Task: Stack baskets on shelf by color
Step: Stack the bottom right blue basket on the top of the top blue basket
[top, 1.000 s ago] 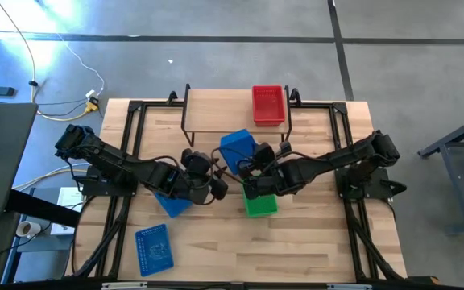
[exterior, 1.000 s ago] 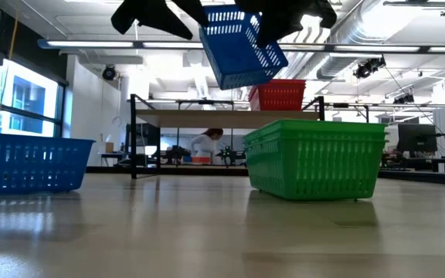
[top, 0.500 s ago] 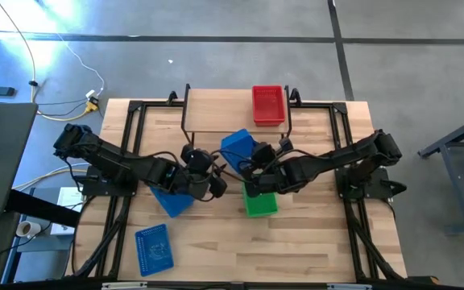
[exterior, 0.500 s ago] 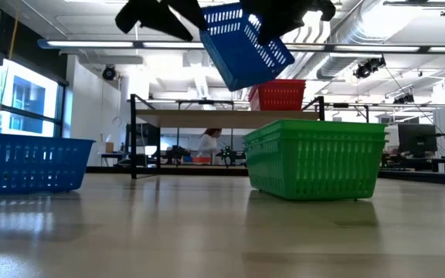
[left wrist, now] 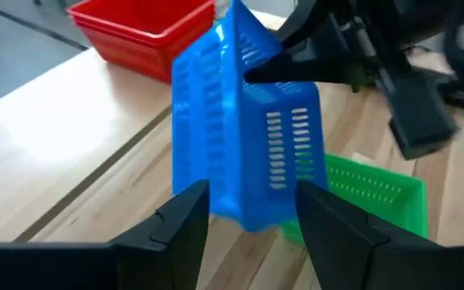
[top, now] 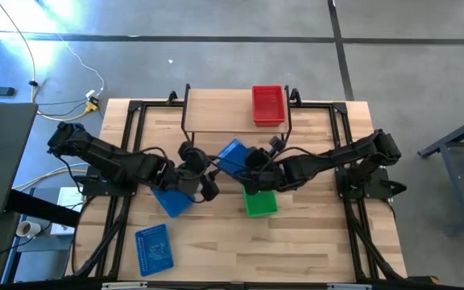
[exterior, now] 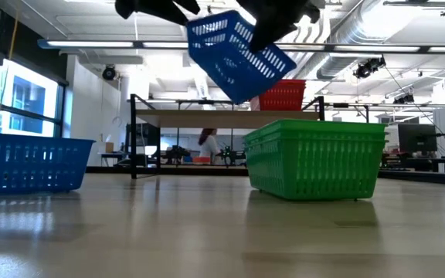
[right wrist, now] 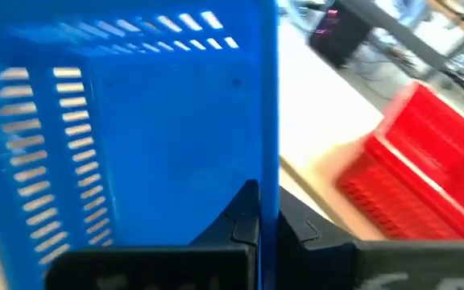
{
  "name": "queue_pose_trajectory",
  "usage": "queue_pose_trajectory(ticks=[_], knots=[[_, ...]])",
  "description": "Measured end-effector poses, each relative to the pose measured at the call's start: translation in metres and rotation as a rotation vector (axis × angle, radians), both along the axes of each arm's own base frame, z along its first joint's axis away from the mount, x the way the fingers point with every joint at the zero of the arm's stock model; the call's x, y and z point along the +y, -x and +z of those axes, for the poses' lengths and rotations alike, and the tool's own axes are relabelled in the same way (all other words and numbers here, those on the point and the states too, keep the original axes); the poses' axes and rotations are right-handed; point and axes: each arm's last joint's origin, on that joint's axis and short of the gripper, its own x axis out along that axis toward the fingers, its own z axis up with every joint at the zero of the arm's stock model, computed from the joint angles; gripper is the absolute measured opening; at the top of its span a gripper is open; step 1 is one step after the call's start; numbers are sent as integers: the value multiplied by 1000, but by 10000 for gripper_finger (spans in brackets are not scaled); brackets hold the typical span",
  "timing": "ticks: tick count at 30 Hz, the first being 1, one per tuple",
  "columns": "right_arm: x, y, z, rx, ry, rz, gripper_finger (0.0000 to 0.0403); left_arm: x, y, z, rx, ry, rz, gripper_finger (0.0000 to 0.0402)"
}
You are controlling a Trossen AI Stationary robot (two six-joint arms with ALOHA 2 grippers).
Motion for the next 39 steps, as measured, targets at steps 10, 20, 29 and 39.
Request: queue_pose_trajectory(ticks=[10,20,29,39], knots=[[2,-5,-1,32,-92,115,0,9,-2,-1,30,37,-42,174],[1,-10,1,74,-68,204,0,31,4,-10,151,83,15,174],[-8,-12,0,94,-123,236,0,38,3,-13,191,57,17,161],[-8,-15,2,65,-118,247,0,44,3,-14,226,51,-16,43]])
